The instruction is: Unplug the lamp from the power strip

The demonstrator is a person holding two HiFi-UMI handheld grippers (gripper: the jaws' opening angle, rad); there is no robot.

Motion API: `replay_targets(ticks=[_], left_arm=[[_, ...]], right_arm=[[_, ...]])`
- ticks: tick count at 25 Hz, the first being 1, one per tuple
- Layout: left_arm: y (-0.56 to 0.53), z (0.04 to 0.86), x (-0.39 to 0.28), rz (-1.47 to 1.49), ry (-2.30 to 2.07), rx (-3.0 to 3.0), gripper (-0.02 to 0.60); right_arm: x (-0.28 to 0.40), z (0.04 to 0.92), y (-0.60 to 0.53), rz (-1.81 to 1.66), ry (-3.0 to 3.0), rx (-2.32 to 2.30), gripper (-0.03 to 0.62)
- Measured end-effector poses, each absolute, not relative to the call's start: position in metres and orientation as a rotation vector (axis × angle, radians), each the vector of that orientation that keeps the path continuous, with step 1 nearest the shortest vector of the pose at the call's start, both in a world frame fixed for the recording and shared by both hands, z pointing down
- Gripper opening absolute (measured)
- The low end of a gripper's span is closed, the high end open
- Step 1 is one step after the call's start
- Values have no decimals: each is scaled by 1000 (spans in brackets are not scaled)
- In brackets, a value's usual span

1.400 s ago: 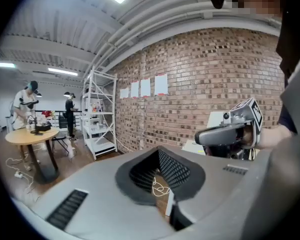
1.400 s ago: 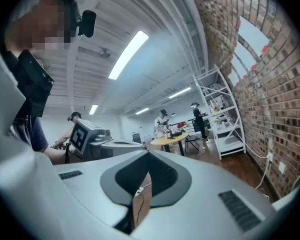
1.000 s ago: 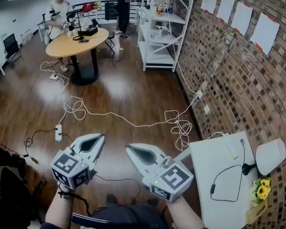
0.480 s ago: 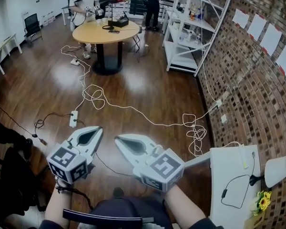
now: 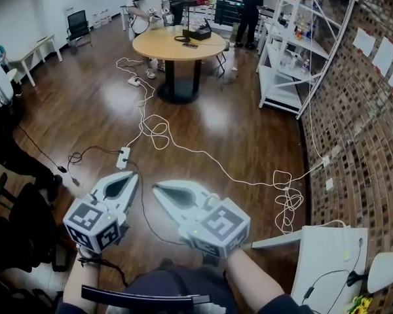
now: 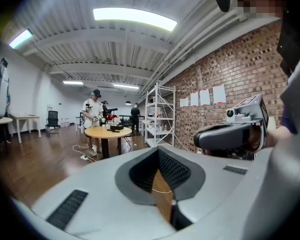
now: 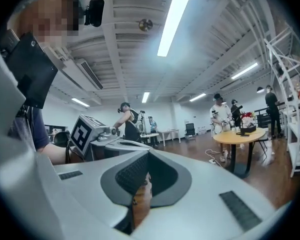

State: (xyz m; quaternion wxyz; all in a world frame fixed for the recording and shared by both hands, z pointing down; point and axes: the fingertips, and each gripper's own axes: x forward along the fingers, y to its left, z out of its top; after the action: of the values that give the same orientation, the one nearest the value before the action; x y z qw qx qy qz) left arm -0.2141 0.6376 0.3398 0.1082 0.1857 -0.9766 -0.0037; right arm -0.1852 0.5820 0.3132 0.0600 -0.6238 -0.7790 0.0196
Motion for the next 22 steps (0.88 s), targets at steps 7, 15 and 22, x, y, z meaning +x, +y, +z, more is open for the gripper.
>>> replay_targets(ticks=[7, 15, 22], left_arm=[[608, 332, -232, 1, -2917, 311, 20], [584, 327, -232, 16, -2923, 34, 20], [589, 321, -225, 83, -2906, -52, 20]], right_arm=[[-198, 311, 553, 59, -2185, -2107, -2], [-215, 306, 525, 122, -1992, -2297, -2], [-211, 304, 531, 129, -1919, -2346, -2]])
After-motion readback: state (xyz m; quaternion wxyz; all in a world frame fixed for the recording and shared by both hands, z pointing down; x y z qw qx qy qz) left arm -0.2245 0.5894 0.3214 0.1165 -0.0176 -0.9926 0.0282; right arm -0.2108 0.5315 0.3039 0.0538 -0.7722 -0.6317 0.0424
